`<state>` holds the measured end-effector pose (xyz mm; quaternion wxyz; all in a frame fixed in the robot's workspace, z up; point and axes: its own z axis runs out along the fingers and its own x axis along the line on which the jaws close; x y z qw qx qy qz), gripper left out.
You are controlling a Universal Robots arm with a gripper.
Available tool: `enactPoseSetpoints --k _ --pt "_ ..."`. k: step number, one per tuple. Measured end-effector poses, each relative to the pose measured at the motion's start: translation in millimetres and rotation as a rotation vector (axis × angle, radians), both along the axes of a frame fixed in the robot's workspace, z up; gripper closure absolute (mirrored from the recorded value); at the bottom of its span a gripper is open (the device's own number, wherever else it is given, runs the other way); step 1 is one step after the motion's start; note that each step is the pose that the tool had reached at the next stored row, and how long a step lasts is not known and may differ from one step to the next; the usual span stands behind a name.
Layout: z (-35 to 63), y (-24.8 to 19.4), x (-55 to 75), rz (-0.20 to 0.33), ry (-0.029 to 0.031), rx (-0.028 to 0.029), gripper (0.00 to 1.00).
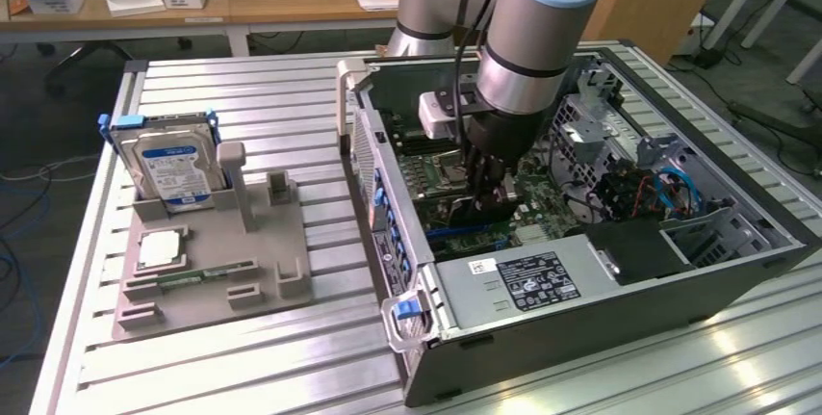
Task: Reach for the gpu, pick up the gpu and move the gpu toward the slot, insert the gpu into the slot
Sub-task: 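Insert the gpu into the slot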
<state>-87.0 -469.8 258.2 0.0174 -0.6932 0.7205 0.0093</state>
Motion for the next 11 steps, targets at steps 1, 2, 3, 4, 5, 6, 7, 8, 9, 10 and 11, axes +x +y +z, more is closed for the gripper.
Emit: enactPoseSetpoints --k 1,2,3,4,5,6,7,8,9,10,11 --pt "0.0 0.0 0.0 0.000 0.0000 0.0001 0.75" --pt "0.0 0.0 0.0 0.000 0.0000 0.0001 0.75" --pt "0.0 0.0 0.0 0.000 0.0000 0.0001 0.75" --pt "-0.1 0.2 0.1 0.000 -0.0001 0.0002 0.75" --pt "-0.1 0.2 0.0 0.000 0.0000 0.0002 0.75" --pt "-0.1 0.2 0.0 0.000 0.0000 0.0000 0.75" --pt "-0.1 0.4 0.0 0.000 0.0000 0.0001 0.75" --pt "-0.1 0.5 0.0 0.000 0.0000 0.0002 0.75" --pt "-0.1 0.6 0.0 0.000 0.0000 0.0001 0.75" --pt "-0.2 0.7 0.0 0.001 0.0000 0.0002 0.75" --pt "-0.2 0.9 0.0 0.001 0.0000 0.0002 0.75"
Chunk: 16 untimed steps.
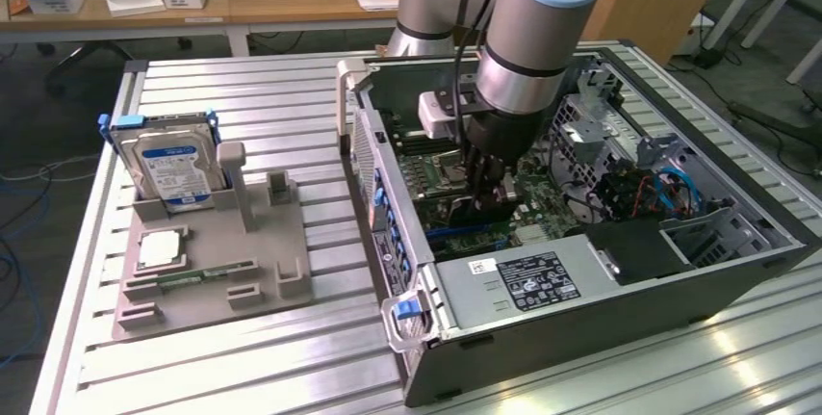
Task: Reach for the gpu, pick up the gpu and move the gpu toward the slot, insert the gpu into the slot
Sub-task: 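Insert the gpu into the slot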
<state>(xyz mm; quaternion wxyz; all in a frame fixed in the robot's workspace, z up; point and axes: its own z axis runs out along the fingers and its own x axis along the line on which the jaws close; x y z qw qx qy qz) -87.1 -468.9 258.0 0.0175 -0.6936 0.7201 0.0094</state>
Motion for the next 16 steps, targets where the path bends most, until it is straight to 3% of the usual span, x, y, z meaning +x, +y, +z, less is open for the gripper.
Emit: enactPoseSetpoints --k 16 --pt "-1.3 2.3 -0.1 0.030 0.0001 -0.0002 0.75"
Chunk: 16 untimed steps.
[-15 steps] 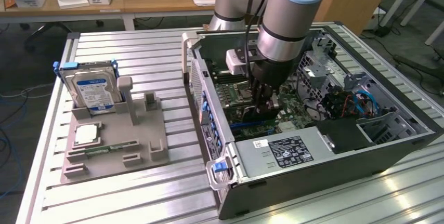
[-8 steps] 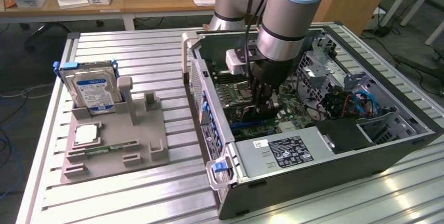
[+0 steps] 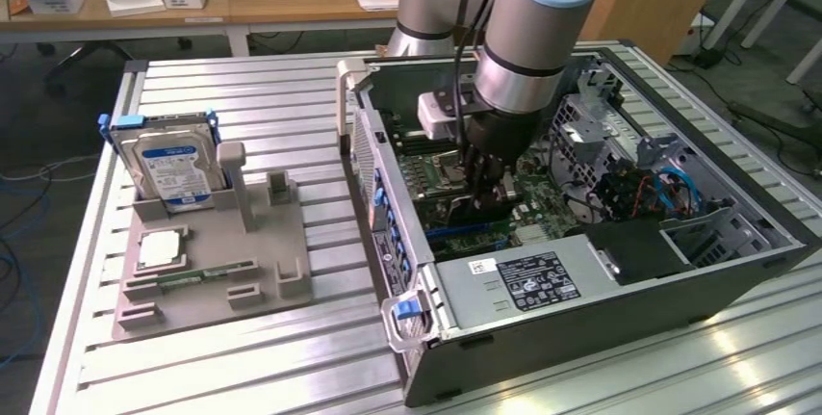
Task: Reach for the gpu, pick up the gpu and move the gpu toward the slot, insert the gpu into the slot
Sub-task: 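Insert the gpu into the slot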
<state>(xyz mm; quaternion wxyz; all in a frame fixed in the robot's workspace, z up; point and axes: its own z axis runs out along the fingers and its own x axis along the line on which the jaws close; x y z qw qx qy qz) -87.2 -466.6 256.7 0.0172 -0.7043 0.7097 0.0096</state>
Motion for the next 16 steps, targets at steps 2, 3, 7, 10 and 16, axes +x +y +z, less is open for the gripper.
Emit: enactPoseSetpoints --k 2,3,7,10,16 --pt "-0.2 0.0 -0.5 0.004 0.0000 0.0000 0.75" --pt "-0.5 0.0 -0.9 0.004 -0.0001 0.0000 0.75" --pt "-1.4 0.0 -2.6 0.006 -0.0001 0.0001 0.75" --pt "-2.0 0.0 -3.0 0.006 0.0000 0.0001 0.75" --pt "-2.0 0.0 -3.0 0.006 0.0000 0.0002 0.75"
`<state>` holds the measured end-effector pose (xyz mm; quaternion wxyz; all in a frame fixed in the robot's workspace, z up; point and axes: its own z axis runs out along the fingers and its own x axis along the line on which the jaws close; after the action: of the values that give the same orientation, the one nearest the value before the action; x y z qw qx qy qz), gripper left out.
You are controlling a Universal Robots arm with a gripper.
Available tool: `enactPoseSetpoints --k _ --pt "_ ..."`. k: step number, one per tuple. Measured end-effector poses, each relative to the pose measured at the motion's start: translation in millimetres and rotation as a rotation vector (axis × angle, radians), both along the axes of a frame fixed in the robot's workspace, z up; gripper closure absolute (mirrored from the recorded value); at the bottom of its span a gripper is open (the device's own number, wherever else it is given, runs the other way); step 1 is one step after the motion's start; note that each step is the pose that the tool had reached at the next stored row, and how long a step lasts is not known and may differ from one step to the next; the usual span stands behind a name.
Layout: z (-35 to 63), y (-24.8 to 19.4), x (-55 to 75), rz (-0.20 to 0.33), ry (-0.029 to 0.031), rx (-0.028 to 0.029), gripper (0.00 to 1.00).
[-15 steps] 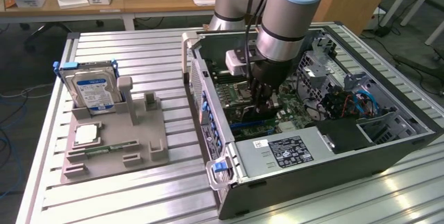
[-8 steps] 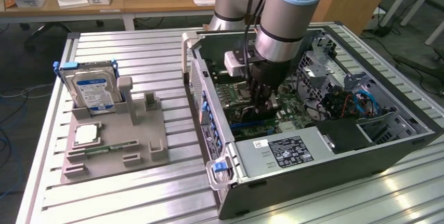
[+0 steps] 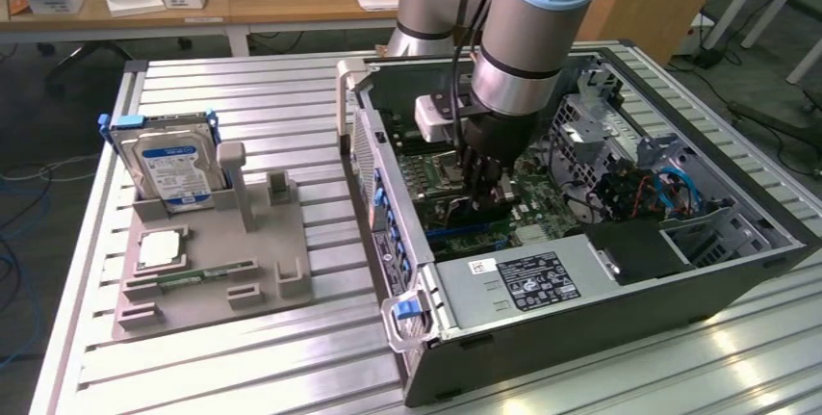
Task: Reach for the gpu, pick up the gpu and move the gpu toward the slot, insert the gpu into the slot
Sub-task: 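Insert the gpu into the slot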
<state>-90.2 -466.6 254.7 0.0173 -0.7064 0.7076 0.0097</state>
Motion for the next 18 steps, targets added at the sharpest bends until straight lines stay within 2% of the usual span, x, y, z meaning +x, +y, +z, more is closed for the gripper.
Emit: enactPoseSetpoints --k 15,18 --pt "0.0 0.1 4.7 0.000 0.0000 0.0000 0.75" --pt "-0.1 1.5 4.5 0.000 -0.0001 0.0000 0.75"
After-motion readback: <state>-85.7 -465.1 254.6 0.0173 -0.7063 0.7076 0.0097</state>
